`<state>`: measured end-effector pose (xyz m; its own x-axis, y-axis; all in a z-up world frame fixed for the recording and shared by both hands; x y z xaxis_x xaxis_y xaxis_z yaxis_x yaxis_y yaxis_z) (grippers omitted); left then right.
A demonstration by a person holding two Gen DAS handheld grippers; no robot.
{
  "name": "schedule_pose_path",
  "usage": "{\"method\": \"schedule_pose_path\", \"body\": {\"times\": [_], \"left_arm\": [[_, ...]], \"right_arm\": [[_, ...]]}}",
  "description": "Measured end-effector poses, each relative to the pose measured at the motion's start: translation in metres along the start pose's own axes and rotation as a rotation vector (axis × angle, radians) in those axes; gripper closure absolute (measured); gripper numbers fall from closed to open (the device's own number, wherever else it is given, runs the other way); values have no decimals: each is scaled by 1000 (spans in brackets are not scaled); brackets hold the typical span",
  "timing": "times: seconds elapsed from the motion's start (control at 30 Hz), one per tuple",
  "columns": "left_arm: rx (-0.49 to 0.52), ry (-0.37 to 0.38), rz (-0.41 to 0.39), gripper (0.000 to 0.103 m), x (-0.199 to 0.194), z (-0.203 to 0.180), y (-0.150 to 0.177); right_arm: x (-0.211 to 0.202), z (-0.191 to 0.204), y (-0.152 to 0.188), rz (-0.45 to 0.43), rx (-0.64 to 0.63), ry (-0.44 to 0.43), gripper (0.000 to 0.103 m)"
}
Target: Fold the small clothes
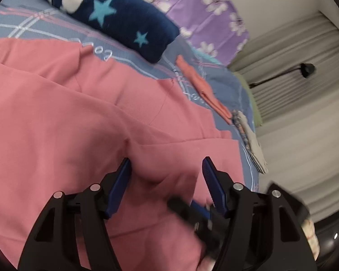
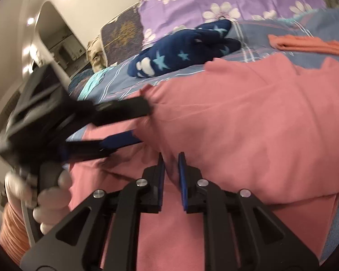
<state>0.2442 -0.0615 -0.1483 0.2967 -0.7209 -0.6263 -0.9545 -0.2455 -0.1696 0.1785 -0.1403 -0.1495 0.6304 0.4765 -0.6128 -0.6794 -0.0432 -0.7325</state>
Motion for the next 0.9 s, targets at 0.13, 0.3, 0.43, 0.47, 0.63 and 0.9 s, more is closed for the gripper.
{"method": "schedule_pose_path", "body": {"times": [0.13, 0.3, 0.43, 0.47, 0.63, 0.9], "left_arm": [[-8, -52, 10, 49, 15, -2, -2], [35, -103, 9, 102, 21, -1, -1], [122, -85, -55, 102, -5, -27, -11], [155, -77, -74, 102, -15, -39, -14], [310, -98, -196, 102, -78, -81, -27], [282, -255, -302, 102, -149, -26, -56]], "right_arm": [[0, 11, 2, 9, -53, -20, 76], [-10, 8, 2, -1, -32, -51, 71], [-23, 6, -1, -32, -42, -41, 61], [-24, 6, -2, -37, -44, -38, 61], [-16, -5, 5, 10, -9, 15, 58], [-13, -22, 13, 44, 69, 67, 58]]}}
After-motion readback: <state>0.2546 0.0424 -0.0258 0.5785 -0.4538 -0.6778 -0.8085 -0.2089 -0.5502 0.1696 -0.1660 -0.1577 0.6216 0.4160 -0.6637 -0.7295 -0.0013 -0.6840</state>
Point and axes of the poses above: each gripper's, at about its wrist camera, not at the fingertips, and x roughly the way its jaws point, z to its left, y to its underside, the point moved 9 cm from there along x, roughly the way its jaws point, and after that the axes turned 11 degrees about -x, right-handed, at the moved point
